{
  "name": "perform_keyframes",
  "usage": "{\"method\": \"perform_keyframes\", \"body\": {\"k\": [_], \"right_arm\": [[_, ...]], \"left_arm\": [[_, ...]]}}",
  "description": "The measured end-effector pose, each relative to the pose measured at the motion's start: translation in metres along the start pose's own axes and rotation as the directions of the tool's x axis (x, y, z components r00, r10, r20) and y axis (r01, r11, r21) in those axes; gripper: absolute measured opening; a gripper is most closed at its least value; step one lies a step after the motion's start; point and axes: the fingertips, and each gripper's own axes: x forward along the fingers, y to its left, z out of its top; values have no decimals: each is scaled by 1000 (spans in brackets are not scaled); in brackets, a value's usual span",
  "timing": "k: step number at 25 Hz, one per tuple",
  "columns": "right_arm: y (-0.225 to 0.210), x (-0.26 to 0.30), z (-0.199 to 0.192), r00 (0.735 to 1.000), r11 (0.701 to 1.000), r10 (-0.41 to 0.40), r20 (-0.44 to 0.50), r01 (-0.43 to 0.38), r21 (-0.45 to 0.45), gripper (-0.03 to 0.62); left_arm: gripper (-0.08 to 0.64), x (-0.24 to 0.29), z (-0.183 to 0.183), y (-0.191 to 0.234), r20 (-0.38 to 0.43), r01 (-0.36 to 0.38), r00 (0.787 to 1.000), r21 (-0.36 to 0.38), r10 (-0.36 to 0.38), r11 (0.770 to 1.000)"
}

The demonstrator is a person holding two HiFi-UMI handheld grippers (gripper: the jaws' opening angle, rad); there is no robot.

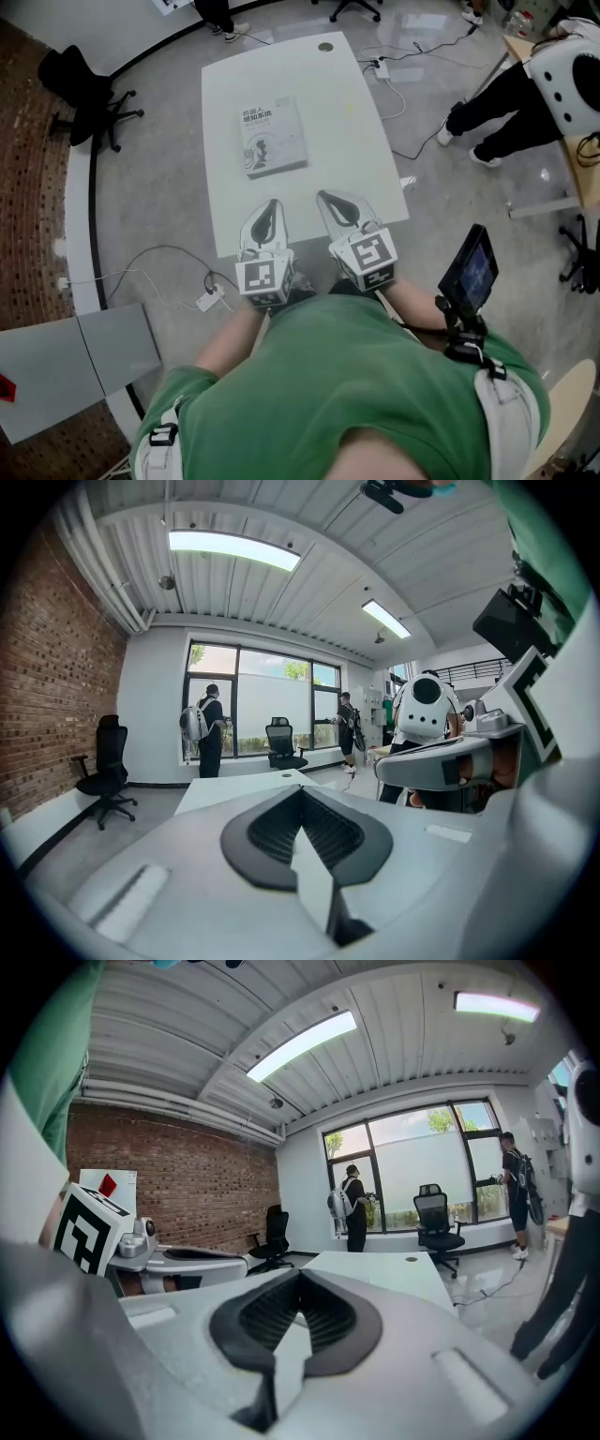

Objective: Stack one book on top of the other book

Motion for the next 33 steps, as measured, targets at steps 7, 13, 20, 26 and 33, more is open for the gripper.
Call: {"method": "perform_keyframes", "body": {"k": [7,13,20,26,33], "right_arm": [[36,8,3,1000,1000,-25,16,25,-18,3],[35,13,21,999,999,-39,17,39,-28,3],[33,14,21,999,999,-45,11,45,-25,3],[32,14,22,998,997,-64,27,65,-38,3],[35,7,31,995,995,-94,21,95,-27,3]], "left_arm": [[6,-24,-2,25,74,31,997,-4,-30,1000],[6,-25,9,33,82,40,996,-15,-39,999],[6,-18,13,34,87,62,994,-16,-61,998],[6,-12,20,30,113,95,989,-24,-91,995],[6,-16,25,28,107,106,989,-24,-103,994]]}}
